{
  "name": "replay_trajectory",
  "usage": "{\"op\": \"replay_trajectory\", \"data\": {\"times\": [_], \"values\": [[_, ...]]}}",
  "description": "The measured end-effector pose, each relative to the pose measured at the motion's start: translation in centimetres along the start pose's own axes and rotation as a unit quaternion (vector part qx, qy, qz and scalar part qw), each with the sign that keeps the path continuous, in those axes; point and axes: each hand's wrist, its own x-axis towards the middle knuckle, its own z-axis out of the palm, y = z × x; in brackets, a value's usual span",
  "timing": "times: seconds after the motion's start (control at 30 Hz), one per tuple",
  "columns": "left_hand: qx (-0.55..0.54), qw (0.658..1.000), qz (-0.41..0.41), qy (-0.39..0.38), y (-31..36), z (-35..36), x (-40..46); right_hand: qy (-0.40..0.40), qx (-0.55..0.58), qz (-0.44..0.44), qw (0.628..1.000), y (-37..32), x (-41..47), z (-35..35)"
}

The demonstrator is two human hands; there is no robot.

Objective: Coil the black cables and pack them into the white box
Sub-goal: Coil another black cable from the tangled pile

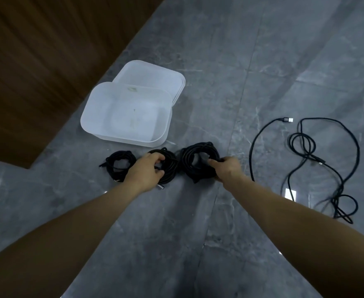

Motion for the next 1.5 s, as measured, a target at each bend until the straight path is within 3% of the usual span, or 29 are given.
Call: {"op": "replay_trajectory", "data": {"times": [0.23, 0.47, 0.8, 1.07, 1.3, 1.5], "values": [[0.051, 0.996, 0.077, 0.018, 4.0, 0.6, 0.6, -0.014, -0.12, -0.047, 0.992, -0.6, -1.2, -3.2], [0.074, 0.985, 0.156, -0.012, 11.6, 4.5, 0.7, 0.052, -0.118, -0.058, 0.99, 0.6, -2.5, -10.3], [0.091, 0.967, 0.219, -0.086, 19.6, 13.0, -1.9, 0.142, -0.067, -0.016, 0.988, 8.3, -7.2, -19.4], [0.191, 0.943, 0.236, -0.134, 19.5, 16.5, -0.7, 0.086, -0.103, -0.02, 0.991, 11.5, -7.6, -21.4], [0.246, 0.928, 0.251, -0.123, 18.6, 18.9, -0.9, 0.044, -0.153, -0.039, 0.987, 10.8, -4.7, -20.6], [0.359, 0.875, 0.302, -0.118, 17.0, 18.8, -1.4, 0.035, -0.165, -0.044, 0.985, 11.1, -3.7, -20.7]]}}
